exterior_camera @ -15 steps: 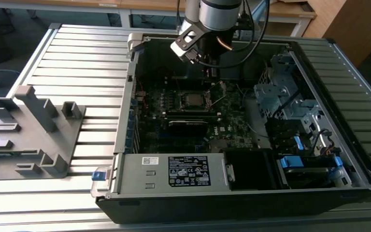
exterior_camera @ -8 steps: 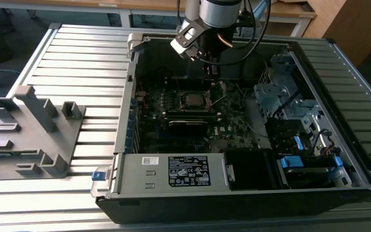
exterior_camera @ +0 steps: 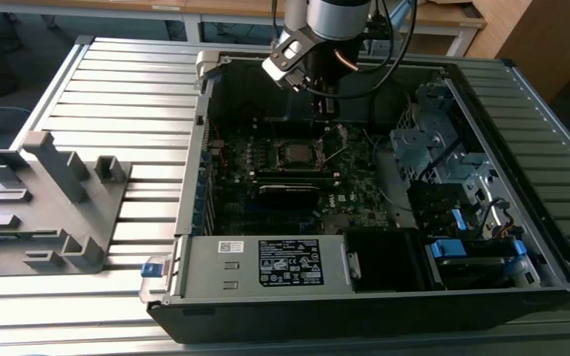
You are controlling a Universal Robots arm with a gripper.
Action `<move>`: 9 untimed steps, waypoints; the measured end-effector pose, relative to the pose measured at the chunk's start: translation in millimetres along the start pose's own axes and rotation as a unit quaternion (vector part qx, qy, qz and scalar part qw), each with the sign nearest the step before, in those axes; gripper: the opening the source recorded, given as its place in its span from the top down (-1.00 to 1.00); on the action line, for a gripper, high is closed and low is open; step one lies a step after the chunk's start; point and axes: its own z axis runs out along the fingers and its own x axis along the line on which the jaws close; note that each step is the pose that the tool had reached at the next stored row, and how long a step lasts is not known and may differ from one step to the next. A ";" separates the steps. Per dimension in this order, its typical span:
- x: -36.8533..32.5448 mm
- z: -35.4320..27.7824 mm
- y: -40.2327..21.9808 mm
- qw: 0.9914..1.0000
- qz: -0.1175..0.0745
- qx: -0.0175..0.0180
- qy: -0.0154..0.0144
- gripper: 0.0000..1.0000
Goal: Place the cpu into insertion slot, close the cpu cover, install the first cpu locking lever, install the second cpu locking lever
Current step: 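Close the cpu cover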
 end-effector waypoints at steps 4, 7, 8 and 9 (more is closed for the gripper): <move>0.0 0.1 3.5 1.000 0.000 0.000 0.000 0.79; 0.1 0.3 7.7 1.000 0.000 0.000 0.000 0.79; 0.1 0.3 9.1 1.000 0.000 0.000 0.000 0.79; 0.1 0.3 10.6 1.000 0.000 0.000 0.000 0.79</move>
